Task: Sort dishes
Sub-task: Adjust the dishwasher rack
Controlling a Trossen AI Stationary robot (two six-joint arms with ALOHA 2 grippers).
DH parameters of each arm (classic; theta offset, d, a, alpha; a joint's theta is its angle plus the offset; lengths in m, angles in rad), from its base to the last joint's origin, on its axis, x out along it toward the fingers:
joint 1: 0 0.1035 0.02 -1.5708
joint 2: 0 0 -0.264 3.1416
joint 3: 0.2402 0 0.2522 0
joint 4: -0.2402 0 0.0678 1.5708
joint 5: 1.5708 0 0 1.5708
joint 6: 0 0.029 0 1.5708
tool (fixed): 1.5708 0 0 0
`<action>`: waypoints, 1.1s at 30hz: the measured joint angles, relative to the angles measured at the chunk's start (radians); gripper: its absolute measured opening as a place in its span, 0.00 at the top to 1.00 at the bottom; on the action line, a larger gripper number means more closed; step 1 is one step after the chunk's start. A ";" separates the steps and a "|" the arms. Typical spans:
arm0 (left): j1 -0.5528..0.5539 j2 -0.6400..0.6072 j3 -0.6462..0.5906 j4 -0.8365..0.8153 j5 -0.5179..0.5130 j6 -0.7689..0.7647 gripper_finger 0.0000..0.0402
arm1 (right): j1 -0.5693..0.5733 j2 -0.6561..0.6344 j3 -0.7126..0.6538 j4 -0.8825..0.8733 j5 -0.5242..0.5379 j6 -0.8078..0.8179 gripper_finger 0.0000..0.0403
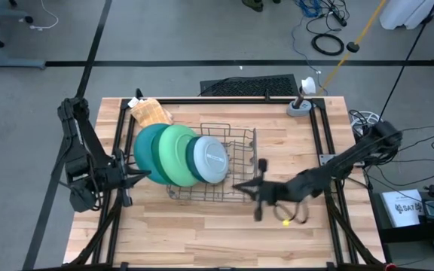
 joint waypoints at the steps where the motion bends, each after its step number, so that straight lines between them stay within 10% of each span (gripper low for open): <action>1: 0.000 -0.002 0.000 0.019 0.009 0.032 0.98 | 0.001 -0.043 -0.050 0.030 0.014 -0.001 1.00; 10: 0.060 -0.122 0.000 0.092 0.105 0.232 0.98 | -0.007 -0.274 -0.288 0.083 0.070 0.084 1.00; 22: 0.125 -0.158 0.000 0.137 0.200 0.333 0.98 | -0.187 -0.074 -0.159 0.069 -0.114 0.164 1.00; 33: 0.135 -0.160 0.000 0.152 0.218 0.342 0.98 | -0.160 -0.218 0.101 -0.620 0.168 0.520 0.80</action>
